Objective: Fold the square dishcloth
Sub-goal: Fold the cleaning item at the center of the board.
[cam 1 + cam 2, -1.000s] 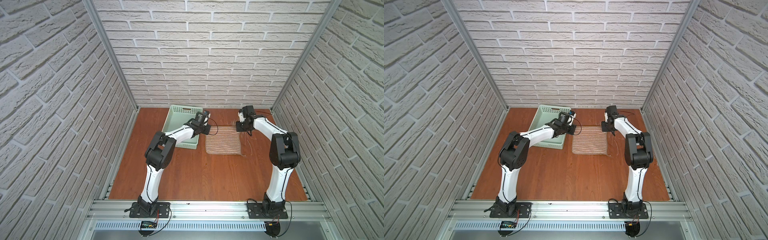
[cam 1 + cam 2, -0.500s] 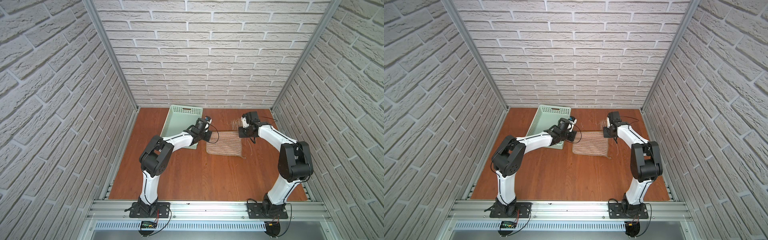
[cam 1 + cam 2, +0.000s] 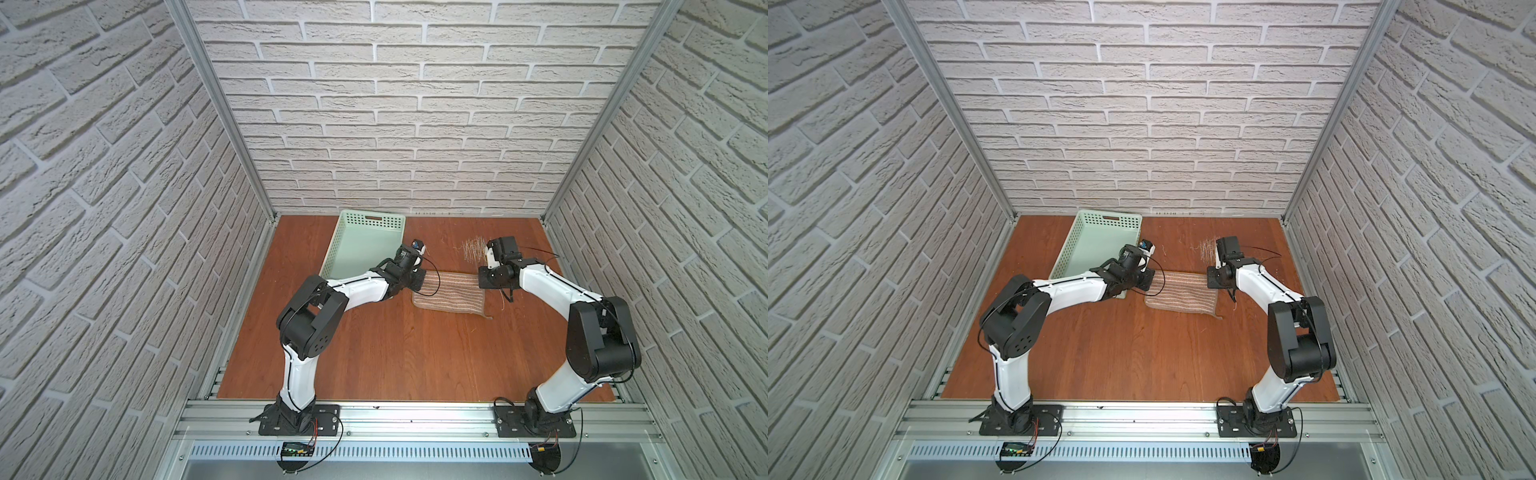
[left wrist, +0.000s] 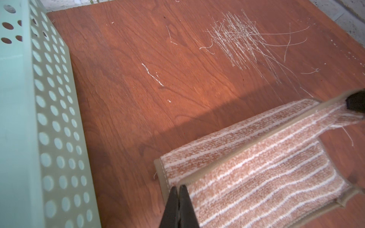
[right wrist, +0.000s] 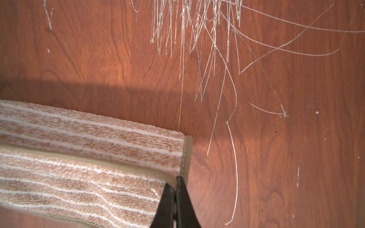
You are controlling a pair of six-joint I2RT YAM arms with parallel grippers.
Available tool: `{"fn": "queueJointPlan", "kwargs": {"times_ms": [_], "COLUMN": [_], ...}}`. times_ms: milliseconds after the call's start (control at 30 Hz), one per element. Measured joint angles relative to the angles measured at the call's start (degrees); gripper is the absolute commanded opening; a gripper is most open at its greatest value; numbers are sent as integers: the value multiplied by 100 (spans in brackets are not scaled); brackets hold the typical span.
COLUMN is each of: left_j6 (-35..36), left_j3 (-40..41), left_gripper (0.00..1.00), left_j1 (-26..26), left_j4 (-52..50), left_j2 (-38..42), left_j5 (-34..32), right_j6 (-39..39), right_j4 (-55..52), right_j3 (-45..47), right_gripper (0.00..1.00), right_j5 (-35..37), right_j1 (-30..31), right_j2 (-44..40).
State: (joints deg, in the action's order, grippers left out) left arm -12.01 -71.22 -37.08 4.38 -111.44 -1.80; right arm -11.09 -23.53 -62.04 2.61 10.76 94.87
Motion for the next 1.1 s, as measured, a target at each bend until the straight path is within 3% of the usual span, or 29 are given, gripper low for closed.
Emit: {"fn": "queueJointPlan", "kwargs": {"times_ms": [433, 833, 1100], "left_j6": [-138, -271, -328], "left_j3": [284, 568, 608], "left_gripper": [3, 4, 20], "left_j1": [-87, -205, -238], "left_j4": [304, 302, 251], "left_j2": [133, 212, 212], "left_j5": [-118, -166, -212], "right_j6": [-138, -247, -310], "right_j4": [81, -44, -92], "right_j3": [291, 553, 798], "right_gripper": [6, 6, 11], "right_j5": [92, 234, 348], "right_j1": [81, 212, 278], "right_j2": [-35, -638, -730]}}
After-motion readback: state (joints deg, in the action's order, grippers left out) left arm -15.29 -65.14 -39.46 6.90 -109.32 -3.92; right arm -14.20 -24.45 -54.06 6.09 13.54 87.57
